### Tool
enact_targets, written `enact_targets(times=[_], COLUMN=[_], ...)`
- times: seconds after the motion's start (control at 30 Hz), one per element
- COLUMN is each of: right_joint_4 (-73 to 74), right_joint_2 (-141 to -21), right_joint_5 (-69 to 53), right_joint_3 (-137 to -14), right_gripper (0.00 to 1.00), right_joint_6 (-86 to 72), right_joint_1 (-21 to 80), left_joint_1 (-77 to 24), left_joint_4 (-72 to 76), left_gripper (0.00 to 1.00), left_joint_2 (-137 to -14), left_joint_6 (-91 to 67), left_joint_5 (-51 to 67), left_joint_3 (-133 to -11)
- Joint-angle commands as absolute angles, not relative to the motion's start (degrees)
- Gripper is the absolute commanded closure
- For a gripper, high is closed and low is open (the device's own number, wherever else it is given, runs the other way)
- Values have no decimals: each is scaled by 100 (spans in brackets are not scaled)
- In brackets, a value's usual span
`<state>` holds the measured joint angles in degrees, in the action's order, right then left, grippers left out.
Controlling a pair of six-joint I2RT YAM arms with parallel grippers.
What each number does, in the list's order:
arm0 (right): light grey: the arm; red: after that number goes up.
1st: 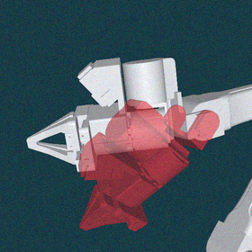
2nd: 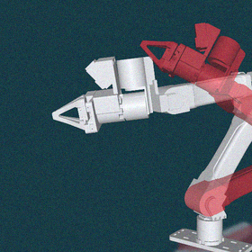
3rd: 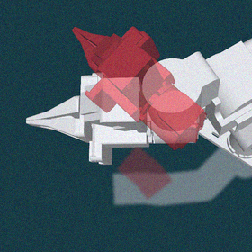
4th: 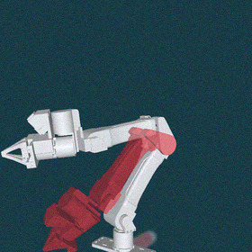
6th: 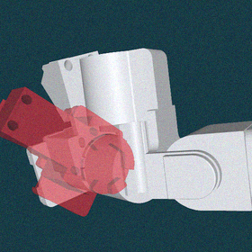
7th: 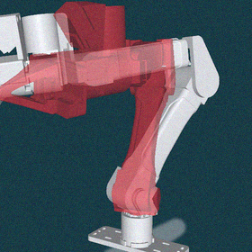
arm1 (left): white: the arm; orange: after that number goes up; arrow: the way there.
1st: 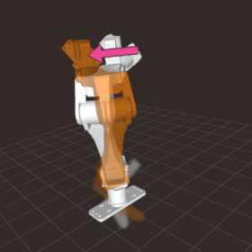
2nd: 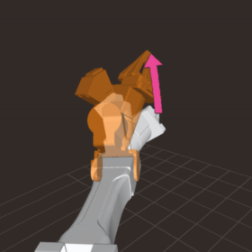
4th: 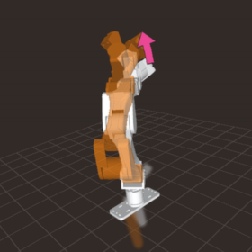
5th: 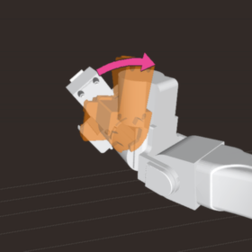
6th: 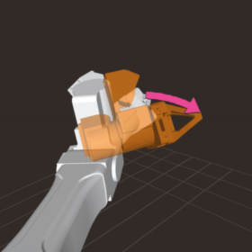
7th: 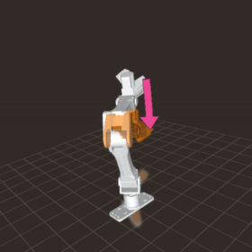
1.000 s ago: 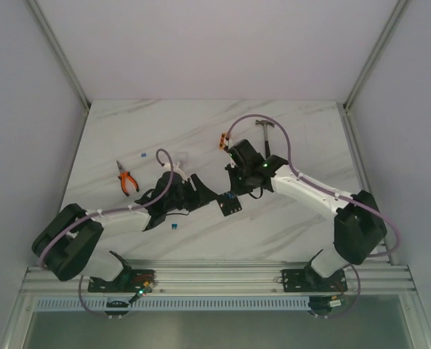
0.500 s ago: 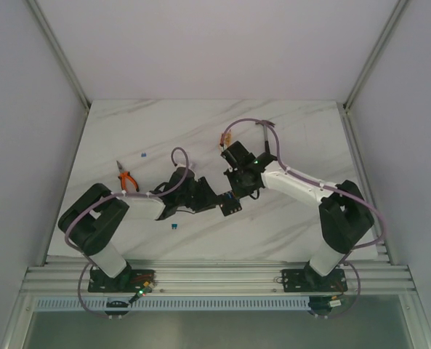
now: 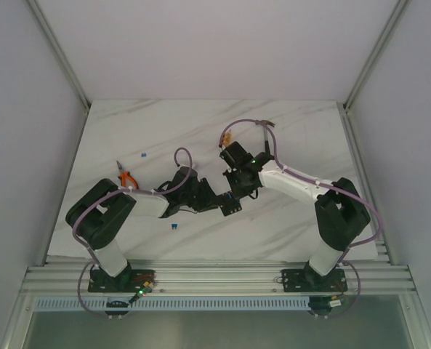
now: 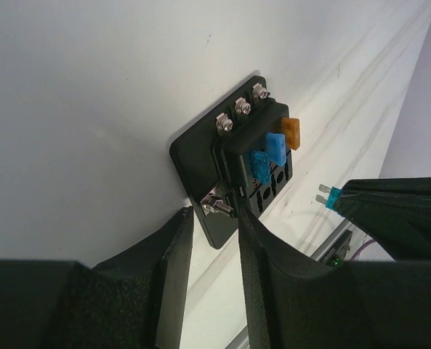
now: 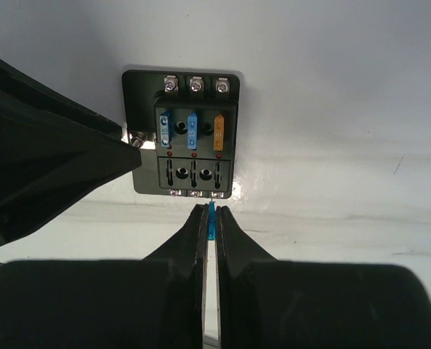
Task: Snap on the fuse box
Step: Install the fuse at the fuse box base.
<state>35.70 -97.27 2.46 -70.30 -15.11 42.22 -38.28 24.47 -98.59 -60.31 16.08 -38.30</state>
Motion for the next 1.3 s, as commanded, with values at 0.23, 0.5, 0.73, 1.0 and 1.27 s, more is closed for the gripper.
enact_targets(times=[0.23, 0.5, 0.73, 1.0, 1.27], right_joint_4=[3674, 3729, 3735, 3717, 3678], right_joint_2=[-9992, -10115, -10219, -10274, -10291], right_joint_5=[330, 347, 501, 531, 476], right_joint_3=[-7268, -7354, -7409, -7447, -7447], right_gripper=[100, 100, 100, 100, 100], right_joint_6=[-1424, -1428, -1372, -1269, -1200], right_joint_1=[4213, 4219, 4245, 4271, 4307], left_joint_1=[-3832, -3832, -3832, -3839, -3832], left_joint_4=[2453, 2513, 2505, 2487, 2468], left_gripper=[66, 68, 68, 69, 69], left_joint_2=[-10056, -10038, -10054, -10103, -10099], left_joint_6=[-6118, -6163, -6154, -6143, -6144], left_joint_5=[1574, 1570, 1582, 1606, 1604], left_joint_3=[-3789, -3721, -3741, -3797, -3807])
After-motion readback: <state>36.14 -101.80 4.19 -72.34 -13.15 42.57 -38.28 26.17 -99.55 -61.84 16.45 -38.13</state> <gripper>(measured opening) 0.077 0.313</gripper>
